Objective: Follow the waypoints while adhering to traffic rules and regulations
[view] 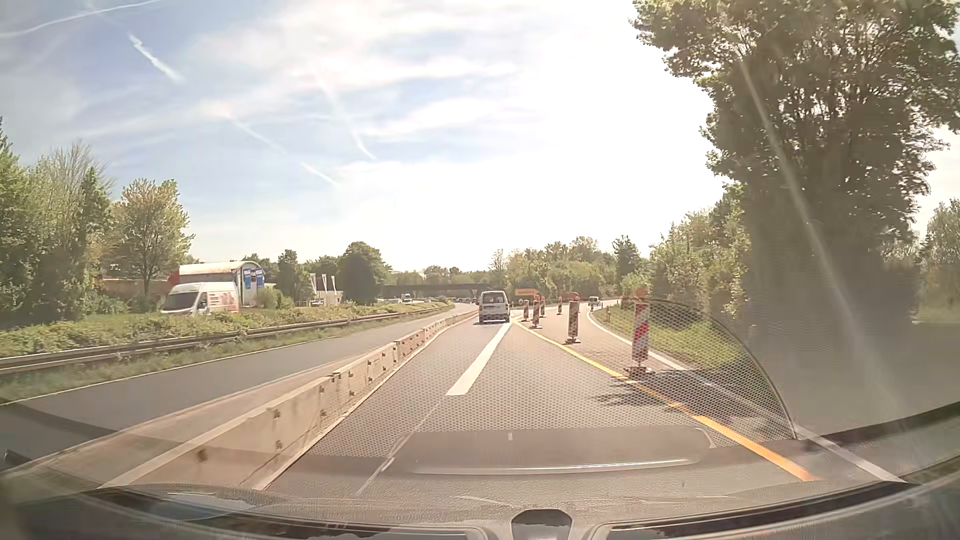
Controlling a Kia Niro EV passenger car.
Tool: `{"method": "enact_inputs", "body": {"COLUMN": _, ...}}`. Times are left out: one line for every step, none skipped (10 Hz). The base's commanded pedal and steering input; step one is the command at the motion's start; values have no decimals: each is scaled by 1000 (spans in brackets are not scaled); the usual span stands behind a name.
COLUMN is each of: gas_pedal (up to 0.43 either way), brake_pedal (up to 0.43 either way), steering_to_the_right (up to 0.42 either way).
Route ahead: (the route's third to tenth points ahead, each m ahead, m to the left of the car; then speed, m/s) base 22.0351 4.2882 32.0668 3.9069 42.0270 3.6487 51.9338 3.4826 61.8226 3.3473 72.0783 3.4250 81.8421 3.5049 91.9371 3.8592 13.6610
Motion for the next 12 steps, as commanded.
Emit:
{"method": "enact_inputs", "body": {"gas_pedal": 67, "brake_pedal": 0, "steering_to_the_right": -17}}
{"method": "enact_inputs", "body": {"gas_pedal": 67, "brake_pedal": 0, "steering_to_the_right": -15}}
{"method": "enact_inputs", "body": {"gas_pedal": 67, "brake_pedal": 0, "steering_to_the_right": -10}}
{"method": "enact_inputs", "body": {"gas_pedal": 59, "brake_pedal": 0, "steering_to_the_right": -6}}
{"method": "enact_inputs", "body": {"gas_pedal": 59, "brake_pedal": 0, "steering_to_the_right": -5}}
{"method": "enact_inputs", "body": {"gas_pedal": 59, "brake_pedal": 0, "steering_to_the_right": -2}}
{"method": "enact_inputs", "body": {"gas_pedal": 59, "brake_pedal": 0, "steering_to_the_right": 1}}
{"method": "enact_inputs", "body": {"gas_pedal": 59, "brake_pedal": 0, "steering_to_the_right": 1}}
{"method": "enact_inputs", "body": {"gas_pedal": 59, "brake_pedal": 0, "steering_to_the_right": 1}}
{"method": "enact_inputs", "body": {"gas_pedal": 59, "brake_pedal": 0, "steering_to_the_right": 1}}
{"method": "enact_inputs", "body": {"gas_pedal": 59, "brake_pedal": 0, "steering_to_the_right": 2}}
{"method": "enact_inputs", "body": {"gas_pedal": 59, "brake_pedal": 0, "steering_to_the_right": 2}}
